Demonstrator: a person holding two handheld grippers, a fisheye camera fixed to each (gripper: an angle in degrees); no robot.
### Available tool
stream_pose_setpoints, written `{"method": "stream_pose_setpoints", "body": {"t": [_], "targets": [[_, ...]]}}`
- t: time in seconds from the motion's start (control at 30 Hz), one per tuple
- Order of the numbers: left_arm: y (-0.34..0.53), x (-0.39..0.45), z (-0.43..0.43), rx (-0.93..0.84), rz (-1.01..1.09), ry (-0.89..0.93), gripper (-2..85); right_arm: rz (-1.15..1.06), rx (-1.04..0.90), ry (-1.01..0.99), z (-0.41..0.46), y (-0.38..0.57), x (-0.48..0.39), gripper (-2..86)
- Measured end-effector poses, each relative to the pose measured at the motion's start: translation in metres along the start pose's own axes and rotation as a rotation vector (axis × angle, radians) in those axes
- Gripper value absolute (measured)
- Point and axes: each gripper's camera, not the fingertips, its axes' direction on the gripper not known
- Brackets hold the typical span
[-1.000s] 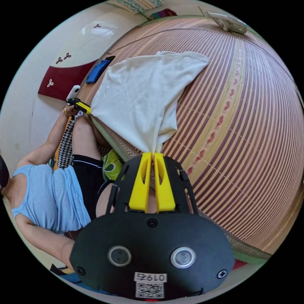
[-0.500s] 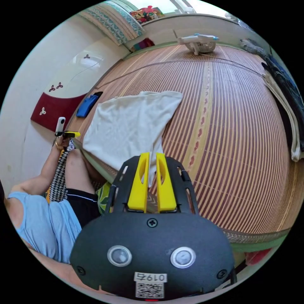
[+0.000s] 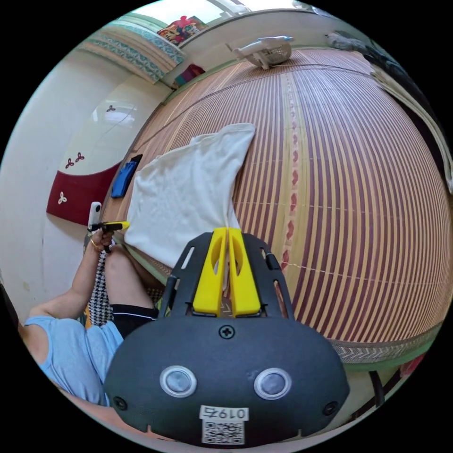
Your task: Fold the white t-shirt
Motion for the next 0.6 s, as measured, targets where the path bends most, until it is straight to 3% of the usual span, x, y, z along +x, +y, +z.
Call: {"method": "stream_pose_setpoints", "body": {"t": [0.23, 0.4, 0.6], "targets": [[0.011, -0.001, -0.015, 0.019, 0.031, 0.02, 1.1, 0.042, 0.0, -0.104, -0.006, 0.012, 0.013, 0.1], [0.029, -0.006, -0.049, 0.156, 0.016, 0.115, 1.6, -0.022, 0.008, -0.118, -0.019, 0.022, 0.005, 4.1], [0.028, -0.017, -0.053, 0.153, -0.088, 0.032, 2.8, 0.015, 0.026, -0.125, -0.016, 0.027, 0.006, 4.7]]}}
